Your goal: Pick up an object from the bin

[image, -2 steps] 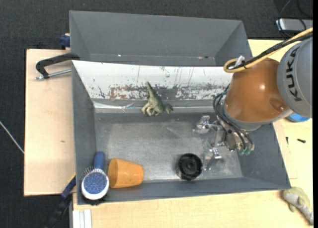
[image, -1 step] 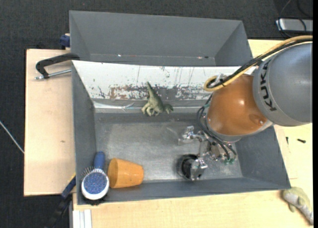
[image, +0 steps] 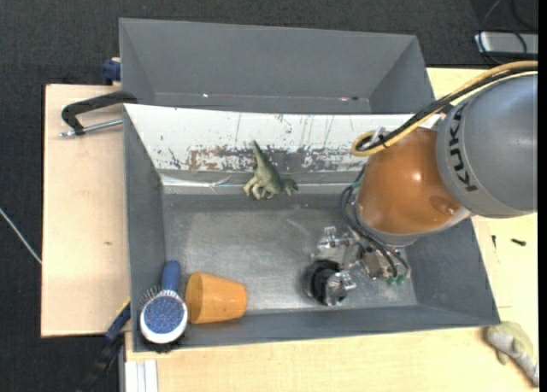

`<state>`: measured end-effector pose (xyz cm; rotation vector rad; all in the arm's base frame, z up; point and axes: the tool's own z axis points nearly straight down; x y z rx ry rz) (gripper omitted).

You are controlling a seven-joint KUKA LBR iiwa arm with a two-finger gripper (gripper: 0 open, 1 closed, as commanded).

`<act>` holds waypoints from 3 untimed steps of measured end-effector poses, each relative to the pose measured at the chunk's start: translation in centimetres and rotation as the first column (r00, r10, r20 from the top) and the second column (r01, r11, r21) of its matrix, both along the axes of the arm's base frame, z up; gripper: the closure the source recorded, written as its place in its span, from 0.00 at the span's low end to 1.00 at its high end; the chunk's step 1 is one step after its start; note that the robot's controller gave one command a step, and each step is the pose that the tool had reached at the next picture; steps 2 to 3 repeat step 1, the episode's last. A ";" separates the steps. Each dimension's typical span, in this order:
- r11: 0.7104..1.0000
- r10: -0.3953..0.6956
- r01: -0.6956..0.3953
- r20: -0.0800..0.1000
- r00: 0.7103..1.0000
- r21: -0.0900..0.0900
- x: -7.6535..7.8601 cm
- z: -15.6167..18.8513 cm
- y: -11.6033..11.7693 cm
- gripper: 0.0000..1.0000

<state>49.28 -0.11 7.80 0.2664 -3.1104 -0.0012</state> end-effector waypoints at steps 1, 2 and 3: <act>0.938 0.348 -0.348 0.031 0.937 -0.004 1.1 14.2 -3.7 1.00; 0.938 0.348 -0.348 0.031 0.937 -0.004 1.1 14.2 -3.7 1.00; 0.938 0.348 -0.348 0.031 0.937 -0.004 1.1 14.2 -3.7 1.00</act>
Offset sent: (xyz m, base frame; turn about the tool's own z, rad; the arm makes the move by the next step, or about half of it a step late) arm 0.0083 -0.0364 0.1382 -0.3571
